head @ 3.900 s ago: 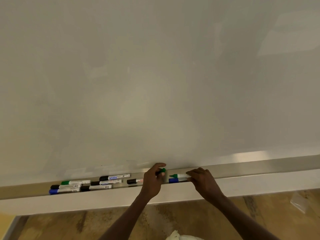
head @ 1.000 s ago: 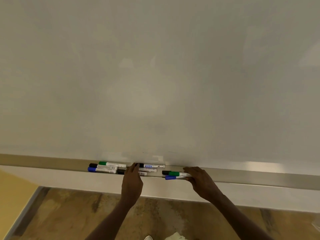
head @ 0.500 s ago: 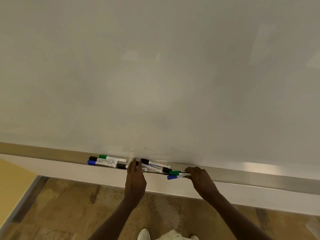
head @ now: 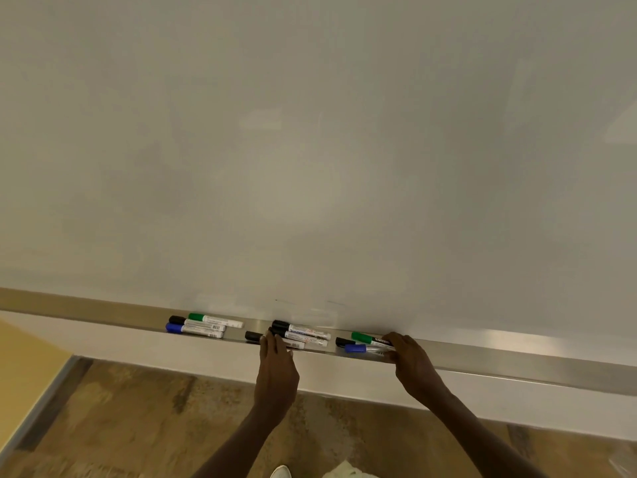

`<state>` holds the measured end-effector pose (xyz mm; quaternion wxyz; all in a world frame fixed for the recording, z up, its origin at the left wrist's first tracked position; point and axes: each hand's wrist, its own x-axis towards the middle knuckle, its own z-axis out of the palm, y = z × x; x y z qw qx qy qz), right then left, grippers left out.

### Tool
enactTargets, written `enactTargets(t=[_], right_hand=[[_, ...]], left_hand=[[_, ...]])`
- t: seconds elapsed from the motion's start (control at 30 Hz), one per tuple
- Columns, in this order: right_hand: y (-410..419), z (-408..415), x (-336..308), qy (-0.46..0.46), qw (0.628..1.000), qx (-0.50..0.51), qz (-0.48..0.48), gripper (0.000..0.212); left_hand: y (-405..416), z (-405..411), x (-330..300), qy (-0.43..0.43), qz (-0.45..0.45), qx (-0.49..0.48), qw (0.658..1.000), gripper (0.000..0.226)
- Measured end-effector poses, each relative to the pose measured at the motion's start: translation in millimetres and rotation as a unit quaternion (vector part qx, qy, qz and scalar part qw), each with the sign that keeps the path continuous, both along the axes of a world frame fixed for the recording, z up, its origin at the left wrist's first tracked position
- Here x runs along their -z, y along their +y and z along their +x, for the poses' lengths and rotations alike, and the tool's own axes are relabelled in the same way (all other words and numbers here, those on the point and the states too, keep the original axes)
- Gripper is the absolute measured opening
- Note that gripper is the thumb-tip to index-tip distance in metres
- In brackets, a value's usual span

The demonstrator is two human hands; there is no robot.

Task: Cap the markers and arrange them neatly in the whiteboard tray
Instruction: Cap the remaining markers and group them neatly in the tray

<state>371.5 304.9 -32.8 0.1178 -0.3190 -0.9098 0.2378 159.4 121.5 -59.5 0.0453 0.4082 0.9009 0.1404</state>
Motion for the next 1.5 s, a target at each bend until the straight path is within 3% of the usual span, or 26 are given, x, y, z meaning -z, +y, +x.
enactTargets(t=[0.07, 0.2, 0.33, 0.5, 0.9, 1.2, 1.5], right_hand=[[5, 5, -3, -0.002, 1.0, 0.012, -0.009, 0.037], [10, 13, -8, 0.02, 0.999, 0.024, -0.025, 0.038], [8, 15, -11, 0.036, 0.998, 0.032, -0.037, 0.034], [6, 14, -14, 0.041, 0.998, 0.026, -0.036, 0.031], [-5, -15, -25, 0.048, 0.998, -0.011, -0.031, 0.025], [-36, -73, -22, 0.006, 0.999, -0.026, -0.043, 0.029], [-72, -145, -12, -0.014, 0.999, -0.022, -0.02, 0.026]], left_hand=[[7, 14, -2, -0.048, 0.029, -0.022, 0.998, 0.045], [18, 12, -14, -0.061, 0.087, -0.065, 0.992, 0.043], [26, -11, -12, -0.093, 0.087, -0.114, 0.985, 0.044], [34, -8, -10, -0.124, 0.125, -0.097, 0.98, 0.023], [57, 51, -41, -0.292, 0.181, -0.025, 0.939, 0.025], [17, -1, -36, -0.25, 0.25, -0.15, 0.923, 0.024], [-12, -62, -35, -0.19, 0.179, -0.063, 0.963, 0.028]])
